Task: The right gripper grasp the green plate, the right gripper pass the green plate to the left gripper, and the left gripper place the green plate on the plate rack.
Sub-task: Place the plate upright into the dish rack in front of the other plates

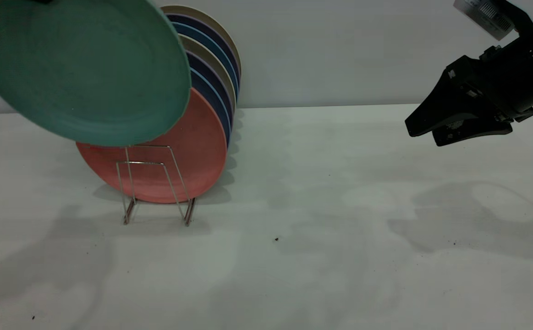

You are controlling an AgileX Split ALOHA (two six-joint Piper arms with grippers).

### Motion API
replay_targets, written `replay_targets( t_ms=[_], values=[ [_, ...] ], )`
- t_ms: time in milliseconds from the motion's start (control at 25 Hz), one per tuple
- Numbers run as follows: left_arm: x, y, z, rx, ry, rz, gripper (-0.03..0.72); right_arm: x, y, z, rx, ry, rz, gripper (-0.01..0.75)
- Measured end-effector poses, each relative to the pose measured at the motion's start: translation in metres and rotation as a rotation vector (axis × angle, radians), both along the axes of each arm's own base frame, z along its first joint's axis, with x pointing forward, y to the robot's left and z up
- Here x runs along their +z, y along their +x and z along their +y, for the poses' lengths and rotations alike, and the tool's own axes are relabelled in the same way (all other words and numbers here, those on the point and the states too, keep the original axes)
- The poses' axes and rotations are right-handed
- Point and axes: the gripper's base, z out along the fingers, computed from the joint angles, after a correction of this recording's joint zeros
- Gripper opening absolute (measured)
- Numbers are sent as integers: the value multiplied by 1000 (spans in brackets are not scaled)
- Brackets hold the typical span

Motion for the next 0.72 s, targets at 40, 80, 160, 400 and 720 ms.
replay_targets(
  t_ms=[40,80,160,400,720],
  values=[
    [-2,2,0,-1,-9,8,81,0,0,0,1,-2,0,551],
    [-3,4,-1,2,-17,13,81,0,0,0,2,-4,0,551],
    [-8,9,-1,4,-18,26,81,0,0,0,6,-9,-1,551],
    [-22,21,2,43,-25,46,81,-1,-1,-1,13,-17,-1,551],
    [-32,28,4,73,-15,57,81,-2,-2,-1,29,-33,4,551]
  ],
)
